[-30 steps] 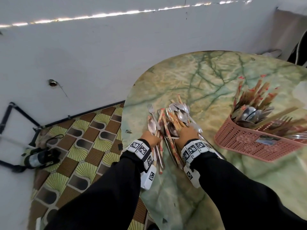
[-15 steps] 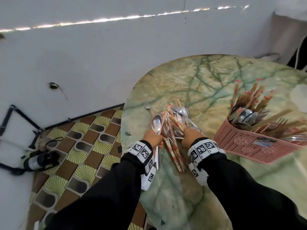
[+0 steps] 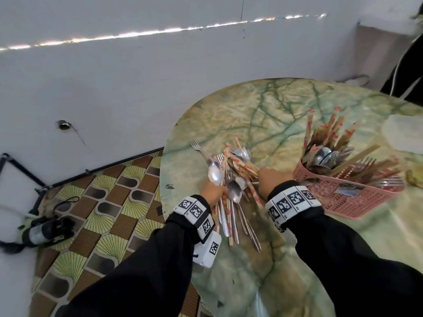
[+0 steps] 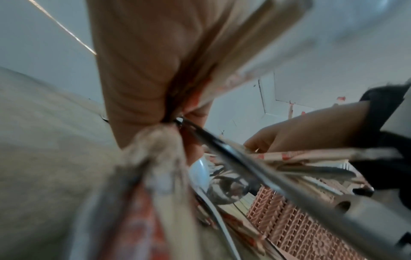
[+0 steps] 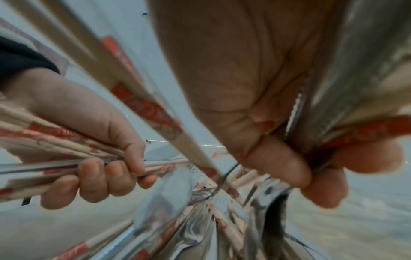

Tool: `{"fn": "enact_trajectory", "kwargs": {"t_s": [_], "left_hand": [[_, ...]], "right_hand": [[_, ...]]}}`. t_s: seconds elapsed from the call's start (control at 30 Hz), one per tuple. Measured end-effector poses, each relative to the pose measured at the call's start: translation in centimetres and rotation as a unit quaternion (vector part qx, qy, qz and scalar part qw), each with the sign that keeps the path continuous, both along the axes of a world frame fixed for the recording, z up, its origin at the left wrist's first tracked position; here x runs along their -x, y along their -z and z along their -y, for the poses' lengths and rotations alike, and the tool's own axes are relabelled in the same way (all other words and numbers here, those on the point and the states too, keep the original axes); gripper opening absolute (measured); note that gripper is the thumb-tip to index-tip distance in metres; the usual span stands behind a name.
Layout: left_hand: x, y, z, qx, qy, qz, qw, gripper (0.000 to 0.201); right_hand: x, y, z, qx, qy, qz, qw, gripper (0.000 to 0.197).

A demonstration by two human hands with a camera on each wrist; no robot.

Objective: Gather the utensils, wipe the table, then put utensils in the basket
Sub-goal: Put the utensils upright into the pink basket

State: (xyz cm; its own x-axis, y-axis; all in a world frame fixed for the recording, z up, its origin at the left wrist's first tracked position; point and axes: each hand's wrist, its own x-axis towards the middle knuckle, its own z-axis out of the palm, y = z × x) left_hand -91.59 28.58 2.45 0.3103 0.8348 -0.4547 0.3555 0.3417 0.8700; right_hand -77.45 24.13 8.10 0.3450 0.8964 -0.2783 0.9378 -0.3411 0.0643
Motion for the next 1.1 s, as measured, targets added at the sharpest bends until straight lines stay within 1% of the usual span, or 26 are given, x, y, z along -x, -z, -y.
{"fn": "enact_trajectory", "kwargs": {"t_s": [0.1, 0.17, 0.23, 0.33, 0.43, 0.5, 0.57, 0.7, 0.8, 0.87, 0.97, 1.1], "left_hand": [[0.2, 0.2, 0.0, 0.0, -0.003, 0.011, 1.0, 0.026], [0.5, -0.1, -0.1, -0.001, -0.014, 0.017, 1.0, 0.021], [0.6, -0.3, -0.2, -0.018, -0.018, 0.014, 1.0, 0.023], [0.7, -0.6, -0.3, -0.042, -0.027, 0.022, 0.999, 0.032], [0.9, -0.9, -0.3, -0.06, -0.036, 0.028, 0.997, 0.032], [0.8, -1.0, -0.3, -0.081, -0.04, 0.037, 0.995, 0.032], [0.8, -1.1, -0.3, -0.091, -0.053, 0.052, 0.993, 0.032], [0.7, -1.4, -0.1, -0.089, -0.069, 0.085, 0.99, 0.027], [0.4, -1.7, 0.0, -0.079, -0.059, 0.108, 0.989, 0.021], [-0.1, -2.0, 0.2, -0.066, -0.052, 0.122, 0.989, 0.022], [-0.7, -2.0, 0.3, -0.042, -0.059, 0.137, 0.988, 0.025], [-0.7, -1.4, 0.8, -0.016, -0.072, 0.15, 0.986, 0.02]], "right_hand": [[0.3, -0.3, 0.2, -0.042, -0.026, 0.053, 0.997, 0.024], [0.2, -0.5, 0.1, -0.069, -0.025, 0.064, 0.995, 0.024], [0.2, -0.8, 0.1, -0.092, -0.018, 0.068, 0.993, 0.025], [0.3, -1.0, 0.0, -0.095, -0.021, 0.051, 0.994, 0.031], [0.4, -0.6, 0.1, -0.111, -0.021, 0.015, 0.994, 0.028], [0.5, -0.3, 0.2, -0.121, -0.028, 0.014, 0.992, 0.03], [0.5, -0.1, 0.3, -0.128, -0.041, 0.03, 0.99, 0.032], [0.3, -0.7, 0.5, -0.114, -0.054, 0.063, 0.99, 0.034], [0.2, -1.2, 0.6, -0.111, -0.06, 0.079, 0.989, 0.031], [0.4, -1.1, 0.6, -0.114, -0.058, 0.079, 0.989, 0.031], [0.9, -0.5, 0.9, -0.112, -0.054, 0.081, 0.989, 0.032], [1.6, 1.1, 2.0, -0.1, -0.057, 0.061, 0.991, 0.023]]}}
